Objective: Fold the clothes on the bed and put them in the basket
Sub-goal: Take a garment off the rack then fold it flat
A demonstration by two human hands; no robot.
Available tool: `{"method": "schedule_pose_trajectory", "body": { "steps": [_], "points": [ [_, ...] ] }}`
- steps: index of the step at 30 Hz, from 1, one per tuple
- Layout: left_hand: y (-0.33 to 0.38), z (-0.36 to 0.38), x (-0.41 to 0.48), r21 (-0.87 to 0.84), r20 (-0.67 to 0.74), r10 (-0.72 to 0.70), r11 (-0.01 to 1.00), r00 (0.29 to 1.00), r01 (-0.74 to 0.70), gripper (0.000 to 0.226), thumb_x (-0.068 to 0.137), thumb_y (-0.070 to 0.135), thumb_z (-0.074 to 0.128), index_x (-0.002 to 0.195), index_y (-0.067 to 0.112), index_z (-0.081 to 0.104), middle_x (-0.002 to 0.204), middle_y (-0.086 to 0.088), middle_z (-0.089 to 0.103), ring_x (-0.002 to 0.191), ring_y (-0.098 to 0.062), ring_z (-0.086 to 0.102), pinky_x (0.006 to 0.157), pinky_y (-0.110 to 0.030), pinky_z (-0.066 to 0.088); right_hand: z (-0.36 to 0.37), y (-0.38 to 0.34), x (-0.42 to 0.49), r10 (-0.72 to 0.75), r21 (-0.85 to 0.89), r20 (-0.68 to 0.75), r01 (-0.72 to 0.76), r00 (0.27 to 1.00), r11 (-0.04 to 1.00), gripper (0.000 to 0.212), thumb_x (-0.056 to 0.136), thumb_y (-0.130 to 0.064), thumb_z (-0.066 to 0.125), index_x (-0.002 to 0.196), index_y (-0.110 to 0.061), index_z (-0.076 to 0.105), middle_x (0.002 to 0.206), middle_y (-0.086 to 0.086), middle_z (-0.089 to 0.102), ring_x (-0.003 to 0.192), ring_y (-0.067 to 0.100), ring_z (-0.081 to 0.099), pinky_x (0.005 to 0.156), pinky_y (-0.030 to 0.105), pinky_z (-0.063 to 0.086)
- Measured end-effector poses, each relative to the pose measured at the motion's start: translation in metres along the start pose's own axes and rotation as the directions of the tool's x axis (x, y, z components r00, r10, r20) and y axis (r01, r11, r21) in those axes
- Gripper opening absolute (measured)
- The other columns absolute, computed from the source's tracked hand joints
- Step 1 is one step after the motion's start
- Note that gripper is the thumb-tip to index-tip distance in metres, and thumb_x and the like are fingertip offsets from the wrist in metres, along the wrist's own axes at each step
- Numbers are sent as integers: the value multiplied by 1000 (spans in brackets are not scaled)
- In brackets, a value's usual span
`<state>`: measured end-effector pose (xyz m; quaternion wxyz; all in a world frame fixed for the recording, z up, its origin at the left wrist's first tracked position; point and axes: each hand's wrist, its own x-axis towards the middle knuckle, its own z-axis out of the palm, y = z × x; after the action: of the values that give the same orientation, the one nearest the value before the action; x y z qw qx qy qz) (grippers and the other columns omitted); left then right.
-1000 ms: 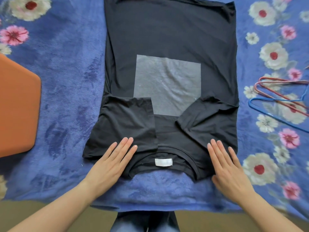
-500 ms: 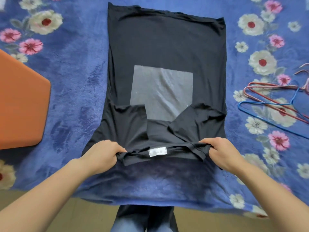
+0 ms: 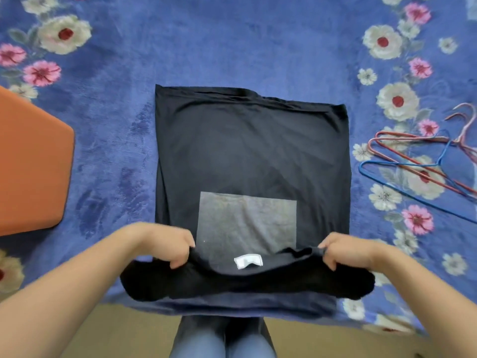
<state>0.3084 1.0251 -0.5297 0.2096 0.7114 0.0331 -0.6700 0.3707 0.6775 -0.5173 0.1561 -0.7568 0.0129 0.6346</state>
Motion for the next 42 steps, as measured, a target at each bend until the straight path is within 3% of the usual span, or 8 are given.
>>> {"method": "schedule_pose_trajectory", "body": {
  "steps": [7, 11, 13, 17, 22, 33, 39, 42],
  "points": [
    [16, -138, -22, -265, -112, 94, 957, 989, -121, 45, 43, 5, 45, 78, 8, 73, 76, -14, 68, 72, -31, 65, 66, -31, 47, -113, -42, 22, -23, 35, -201, 31, 979, 999, 21, 56, -3, 52, 49, -17, 38, 57, 5, 39, 61, 22, 34, 58, 33, 23],
    [27, -204, -22, -243, -421, 52, 955, 905, -168, 16, 45, 9, 49, 58, 11, 58, 62, -10, 56, 61, -26, 51, 60, -33, 35, -170, -67, 35, -2, 61, -363, 26, 932, 998, 15, 58, -5, 55, 53, -17, 48, 59, 5, 45, 65, 23, 39, 59, 32, 27],
    [30, -230, -10, -227, -692, 27, 941, 721, -253, 9, 65, 8, 56, 61, 16, 58, 62, 0, 56, 64, -24, 50, 61, -28, 35, -192, -74, 47, -38, 137, -518, 126, 855, 983, 8, 66, -8, 59, 69, -15, 62, 73, 6, 52, 75, 23, 46, 65, 32, 34],
    [18, -230, 31, -216, -958, -142, 928, 248, -305, 32, 85, 17, 60, 117, 20, 62, 118, 0, 63, 112, -23, 56, 90, -33, 41, -208, -69, 78, -54, 55, -803, 164, 594, 985, 30, 84, -24, 63, 113, -20, 67, 110, 2, 69, 108, 24, 60, 93, 35, 44],
    [-10, -198, 74, -400, -893, -348, 905, 287, -146, 49, 89, 30, 62, 134, 15, 50, 134, -18, 46, 128, -36, 36, 106, -46, 33, -192, -45, 111, -33, 1, -785, 54, 618, 999, 54, 83, -28, 67, 133, -12, 55, 131, 12, 56, 123, 31, 50, 102, 41, 42],
    [-23, -216, 68, -206, -979, -201, 963, 45, -177, 17, 91, 14, 62, 106, 7, 65, 104, -22, 58, 100, -35, 54, 86, -36, 36, -203, -45, 116, -18, -18, -945, 3, 327, 1000, 10, 89, -19, 57, 94, -13, 64, 107, 14, 58, 113, 36, 42, 92, 46, 32],
    [-19, -200, 86, -413, -909, -414, 875, 51, -252, 45, 92, 22, 58, 133, 11, 45, 134, -19, 42, 122, -36, 41, 102, -44, 32, -193, -46, 127, 91, 92, -928, -15, 360, 996, 36, 86, -22, 58, 121, -14, 57, 128, 14, 47, 127, 32, 33, 102, 46, 28],
    [5, -166, 96, -119, -992, -122, 986, -25, -116, 49, 88, 24, 57, 134, 11, 46, 140, -18, 37, 126, -38, 35, 101, -52, 30, -185, -53, 131, -11, 15, -958, 90, 286, 996, 31, 90, -27, 56, 118, -16, 62, 127, 10, 49, 126, 30, 34, 102, 43, 26]
  ]
}}
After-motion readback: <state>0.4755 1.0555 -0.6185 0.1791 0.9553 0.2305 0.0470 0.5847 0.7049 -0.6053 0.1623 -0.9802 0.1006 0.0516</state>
